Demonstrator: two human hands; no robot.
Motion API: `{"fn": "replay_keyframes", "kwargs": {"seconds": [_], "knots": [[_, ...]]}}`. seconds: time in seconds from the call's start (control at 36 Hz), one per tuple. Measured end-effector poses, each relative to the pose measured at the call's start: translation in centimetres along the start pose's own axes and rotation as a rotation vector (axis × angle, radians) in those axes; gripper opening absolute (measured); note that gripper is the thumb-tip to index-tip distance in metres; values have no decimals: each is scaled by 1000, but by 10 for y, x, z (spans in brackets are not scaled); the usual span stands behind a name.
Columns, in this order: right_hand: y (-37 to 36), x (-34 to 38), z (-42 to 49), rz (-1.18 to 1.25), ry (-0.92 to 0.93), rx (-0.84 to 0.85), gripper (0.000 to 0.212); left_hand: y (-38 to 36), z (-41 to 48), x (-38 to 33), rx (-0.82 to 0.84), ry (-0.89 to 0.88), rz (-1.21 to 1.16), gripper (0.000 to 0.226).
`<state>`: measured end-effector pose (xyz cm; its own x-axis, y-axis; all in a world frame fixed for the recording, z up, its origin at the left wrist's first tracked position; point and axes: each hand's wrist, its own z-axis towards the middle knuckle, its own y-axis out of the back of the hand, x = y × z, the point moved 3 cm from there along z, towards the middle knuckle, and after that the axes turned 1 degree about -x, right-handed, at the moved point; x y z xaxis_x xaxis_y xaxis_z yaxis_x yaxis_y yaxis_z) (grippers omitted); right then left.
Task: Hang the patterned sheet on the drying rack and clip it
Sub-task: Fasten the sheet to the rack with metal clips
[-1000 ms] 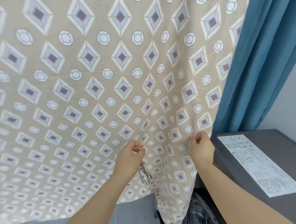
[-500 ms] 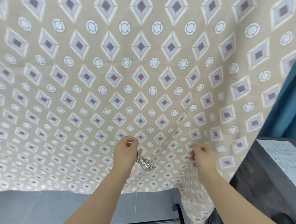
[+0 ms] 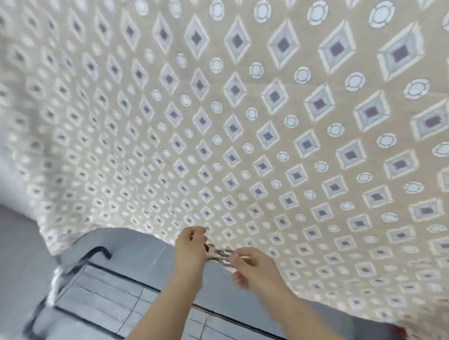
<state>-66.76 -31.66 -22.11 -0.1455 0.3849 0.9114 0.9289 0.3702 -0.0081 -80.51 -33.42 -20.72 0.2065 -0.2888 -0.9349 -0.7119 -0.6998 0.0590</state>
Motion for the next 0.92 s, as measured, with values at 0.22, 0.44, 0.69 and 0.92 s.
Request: {"fn": "replay_keyframes", "kwargs": {"seconds": [0.22,0.44,0.69,0.92], "knots": [[-124,3,42,205,-148,46,7,112,58,-4,193,75,99,12],[-195,8,87,356,-385,150,9,180,93,2,256,68,311,39],[-240,16,127,271,-460,237,8,220,130,8,97,108,342,41],[-298,16,150,191,-479,312,12,263,157,14,-71,113,286,30]]}}
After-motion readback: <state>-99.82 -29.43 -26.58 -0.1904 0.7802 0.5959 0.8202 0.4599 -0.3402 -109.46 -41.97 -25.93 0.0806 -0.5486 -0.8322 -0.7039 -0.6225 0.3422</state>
